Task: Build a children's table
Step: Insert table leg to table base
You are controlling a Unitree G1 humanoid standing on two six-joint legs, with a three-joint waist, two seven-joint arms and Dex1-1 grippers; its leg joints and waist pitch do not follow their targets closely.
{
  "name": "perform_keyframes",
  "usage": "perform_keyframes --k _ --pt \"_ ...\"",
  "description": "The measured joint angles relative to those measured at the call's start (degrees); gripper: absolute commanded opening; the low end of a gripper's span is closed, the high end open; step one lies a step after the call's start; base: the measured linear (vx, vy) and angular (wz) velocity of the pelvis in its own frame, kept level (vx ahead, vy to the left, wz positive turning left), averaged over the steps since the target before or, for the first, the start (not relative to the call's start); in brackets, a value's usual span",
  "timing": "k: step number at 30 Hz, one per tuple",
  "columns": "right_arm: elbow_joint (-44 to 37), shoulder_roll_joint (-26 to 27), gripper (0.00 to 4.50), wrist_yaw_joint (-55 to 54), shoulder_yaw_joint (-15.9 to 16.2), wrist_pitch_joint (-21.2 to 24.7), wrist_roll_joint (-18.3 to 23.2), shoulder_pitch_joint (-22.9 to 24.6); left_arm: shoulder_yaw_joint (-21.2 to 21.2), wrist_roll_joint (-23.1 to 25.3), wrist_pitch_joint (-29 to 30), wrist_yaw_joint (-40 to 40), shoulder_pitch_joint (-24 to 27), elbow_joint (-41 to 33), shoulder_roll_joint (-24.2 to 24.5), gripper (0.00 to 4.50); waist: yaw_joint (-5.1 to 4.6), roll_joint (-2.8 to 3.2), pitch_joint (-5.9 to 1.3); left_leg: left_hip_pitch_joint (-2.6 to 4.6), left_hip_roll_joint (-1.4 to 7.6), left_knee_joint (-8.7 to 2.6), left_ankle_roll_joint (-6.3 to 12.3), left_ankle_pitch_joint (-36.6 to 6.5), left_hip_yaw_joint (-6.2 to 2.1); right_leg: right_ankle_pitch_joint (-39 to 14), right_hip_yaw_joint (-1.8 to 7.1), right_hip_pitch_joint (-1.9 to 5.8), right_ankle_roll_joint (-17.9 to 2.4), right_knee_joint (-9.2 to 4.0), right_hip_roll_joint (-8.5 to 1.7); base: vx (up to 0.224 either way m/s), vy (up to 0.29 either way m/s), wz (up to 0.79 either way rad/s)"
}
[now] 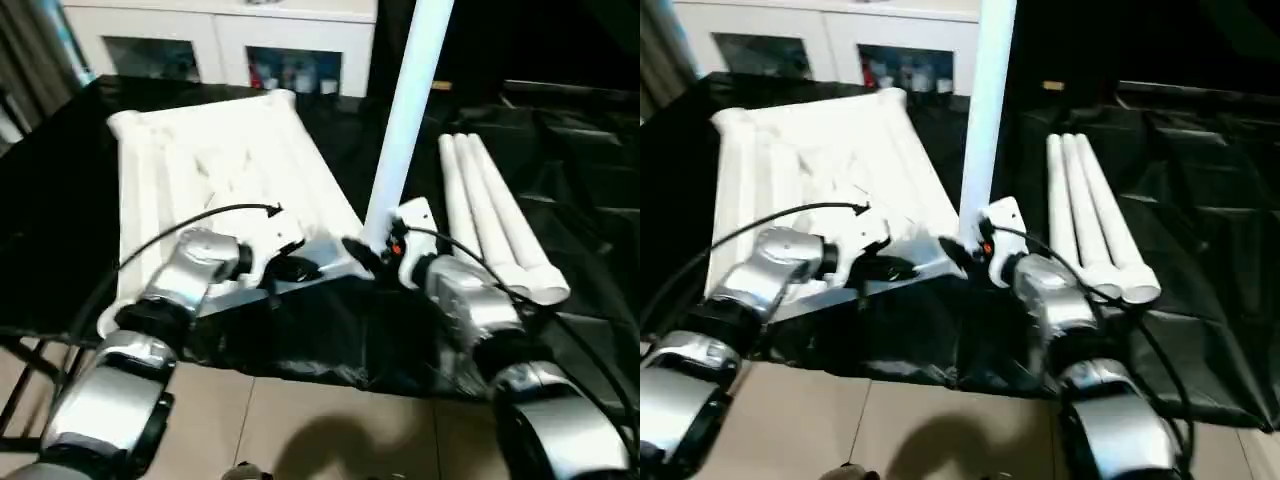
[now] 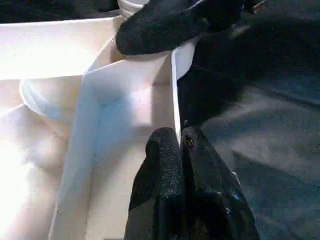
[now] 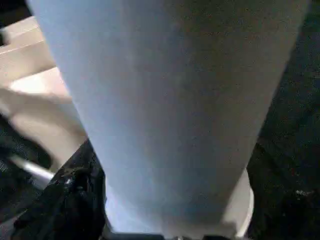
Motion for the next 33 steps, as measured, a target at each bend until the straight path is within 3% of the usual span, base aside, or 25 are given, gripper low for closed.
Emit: perform_keyframes --k 8,10,16,22,27,33 --pt "-7.6 -5.7 3.50 14.8 5.2 0.3 -0.8 4.0 -0.6 -1.2 -2.6 -8.1 0.4 1.4 2.2 0.00 1.27 0.02 0.01 -0.03 0.05 0.10 0.01 0.0 0.04 0.0 -0.01 0.01 0.0 0.04 -0.01 0.000 0.000 0.00" --pt "-9.7 -7.0 3.23 18.3 6.2 0.9 -0.8 4.9 -0.7 -1.2 -3.6 -10.2 0.4 1.9 2.8 0.00 1.34 0.02 0.01 -0.02 0.05 0.13 0.01 0.0 0.04 0.0 -0.01 0.02 0.0 0.05 -0.01 0.000 0.000 0.00" --pt "-13.3 -8.5 2.82 22.7 7.4 2.7 -0.7 6.4 -1.0 -1.3 -4.5 -13.3 0.4 2.4 3.3 0.00 1.34 0.02 0.01 0.00 0.07 0.19 0.02 0.0 0.04 0.0 0.00 0.04 0.0 0.12 -0.01 0.000 0.000 0.00" --pt "-16.2 -9.0 2.77 23.8 7.8 5.2 -0.7 7.4 -1.0 -1.3 -5.7 -14.8 -0.1 3.7 3.5 0.00 1.38 0.02 0.01 0.02 0.07 0.24 0.01 0.0 0.04 0.0 -0.01 0.06 0.0 0.17 -0.01 0.000 0.000 0.00" --pt "-17.0 -7.9 2.77 22.7 7.3 5.9 -0.5 8.3 -0.9 -1.3 -5.3 -14.5 -0.2 4.0 3.4 0.00 1.54 0.01 0.00 0.08 0.08 0.25 -0.02 0.0 0.04 0.0 0.00 0.10 0.0 0.19 -0.01 0.000 0.000 0.00" --pt "-10.0 -0.2 2.77 1.2 2.6 5.3 -2.2 5.4 0.7 0.0 -1.7 -1.8 -1.8 6.3 0.3 0.00 0.22 -0.02 -0.02 0.30 0.09 0.29 -0.44 0.0 0.04 0.2 0.03 0.17 -0.2 0.37 -0.01 0.000 0.000 0.00"
